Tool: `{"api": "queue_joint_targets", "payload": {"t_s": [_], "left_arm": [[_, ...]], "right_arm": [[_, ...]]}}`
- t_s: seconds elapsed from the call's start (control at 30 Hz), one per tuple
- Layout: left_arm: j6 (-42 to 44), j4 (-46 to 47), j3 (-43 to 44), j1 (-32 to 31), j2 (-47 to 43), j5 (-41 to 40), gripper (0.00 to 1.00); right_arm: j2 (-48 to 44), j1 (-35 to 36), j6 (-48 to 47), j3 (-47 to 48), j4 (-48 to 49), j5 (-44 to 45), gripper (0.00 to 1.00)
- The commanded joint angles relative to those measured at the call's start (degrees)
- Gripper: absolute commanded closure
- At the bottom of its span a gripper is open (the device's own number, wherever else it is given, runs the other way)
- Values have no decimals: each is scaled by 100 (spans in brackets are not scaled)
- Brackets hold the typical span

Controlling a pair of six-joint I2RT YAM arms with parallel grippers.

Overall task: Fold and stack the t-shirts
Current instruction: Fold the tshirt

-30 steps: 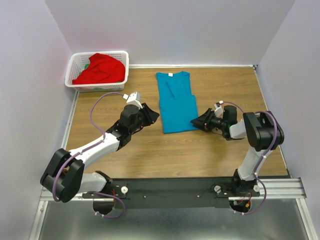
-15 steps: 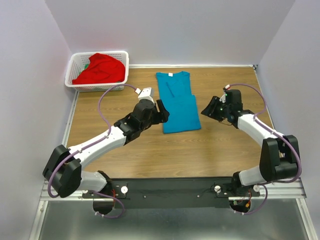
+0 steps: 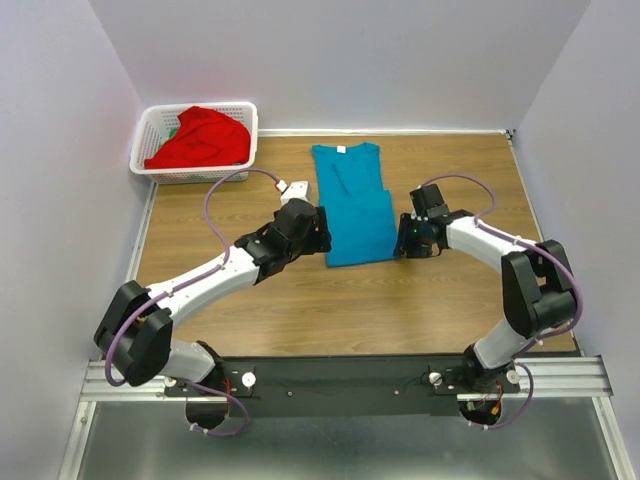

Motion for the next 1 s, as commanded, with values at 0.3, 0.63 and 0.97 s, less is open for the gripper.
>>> {"api": "queue_joint_targets", "payload": {"t_s": [0.3, 0.63, 0.97], "left_arm": [[360, -178, 277, -52, 416, 15, 25], [475, -652, 672, -114, 978, 252, 28], [510, -1198, 1217, -281, 1848, 648, 25]], "right_arm": [[743, 457, 50, 408, -396, 1046, 57], [1078, 721, 112, 364, -633, 1309, 70], [991, 931, 77, 328, -633, 1467, 99]]}}
